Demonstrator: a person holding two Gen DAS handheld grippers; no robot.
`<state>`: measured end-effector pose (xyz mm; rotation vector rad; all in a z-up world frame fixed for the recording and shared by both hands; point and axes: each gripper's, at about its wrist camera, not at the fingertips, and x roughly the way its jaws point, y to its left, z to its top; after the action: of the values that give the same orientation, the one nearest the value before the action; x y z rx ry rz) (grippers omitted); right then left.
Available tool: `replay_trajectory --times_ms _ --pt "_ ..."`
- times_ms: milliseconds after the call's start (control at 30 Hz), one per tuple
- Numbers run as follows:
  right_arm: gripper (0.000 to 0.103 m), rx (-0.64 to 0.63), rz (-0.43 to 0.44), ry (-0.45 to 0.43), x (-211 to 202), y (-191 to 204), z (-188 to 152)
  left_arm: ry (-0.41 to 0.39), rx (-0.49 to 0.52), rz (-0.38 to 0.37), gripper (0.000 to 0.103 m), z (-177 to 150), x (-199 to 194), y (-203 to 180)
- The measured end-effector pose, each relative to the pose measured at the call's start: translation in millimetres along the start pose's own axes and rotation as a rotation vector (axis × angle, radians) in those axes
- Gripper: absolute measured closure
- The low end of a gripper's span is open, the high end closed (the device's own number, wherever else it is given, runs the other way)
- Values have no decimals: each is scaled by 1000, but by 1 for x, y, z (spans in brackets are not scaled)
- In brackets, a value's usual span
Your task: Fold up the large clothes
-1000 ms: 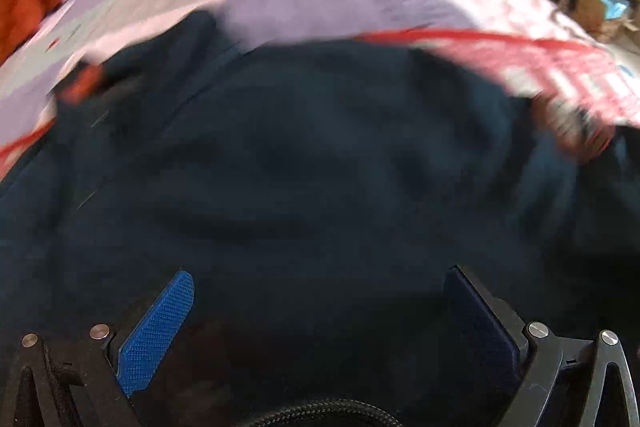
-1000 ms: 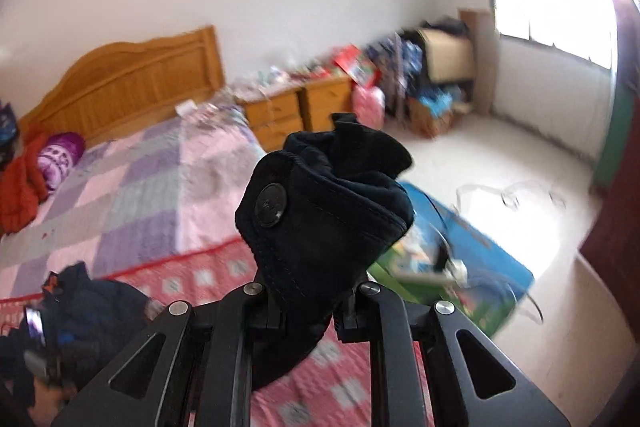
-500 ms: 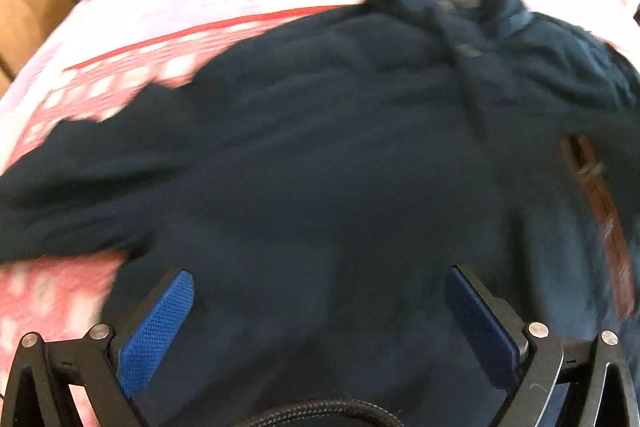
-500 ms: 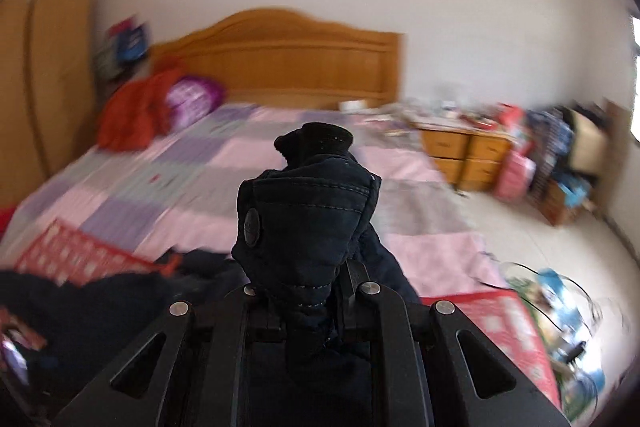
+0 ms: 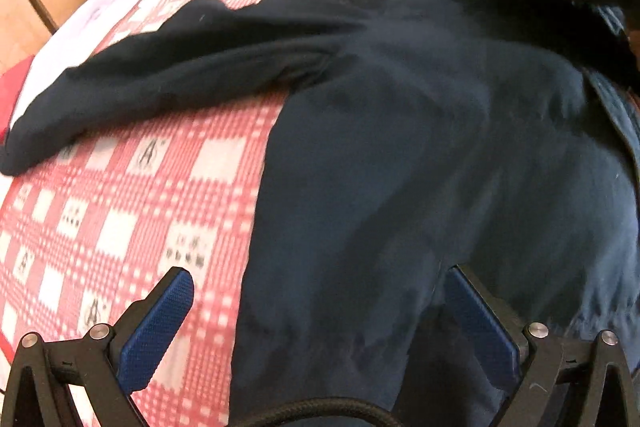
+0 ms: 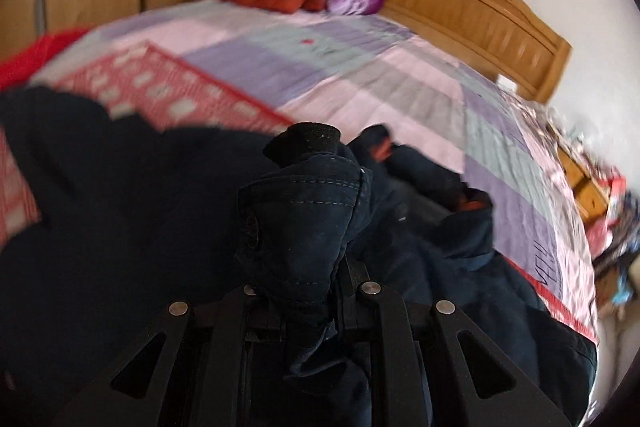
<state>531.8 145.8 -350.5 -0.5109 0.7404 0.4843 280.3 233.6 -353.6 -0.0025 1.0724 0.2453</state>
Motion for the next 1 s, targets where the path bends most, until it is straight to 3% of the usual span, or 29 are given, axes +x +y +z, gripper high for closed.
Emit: replay_trajectory --times_ms 200,500,733,833,933,1000 --pt "85 -43 -28 -11 -3 9 -8 -2 -31 -23 0 -5 5 -4" --pt "84 -189 6 -8 -21 27 -24 -31 5 -36 0 5 -4 -15" --pt "75 -190 59 40 -24 37 -32 -28 7 -41 0 12 -5 -22" --pt "72 -134 89 80 -27 36 -30 -34 13 -48 0 16 -7 -26" --pt "66 -69 168 115 -32 33 -32 -37 18 -54 0 19 -8 -31" --pt "29 -113 172 157 -29 39 -39 -28 17 -64 0 23 -7 -34"
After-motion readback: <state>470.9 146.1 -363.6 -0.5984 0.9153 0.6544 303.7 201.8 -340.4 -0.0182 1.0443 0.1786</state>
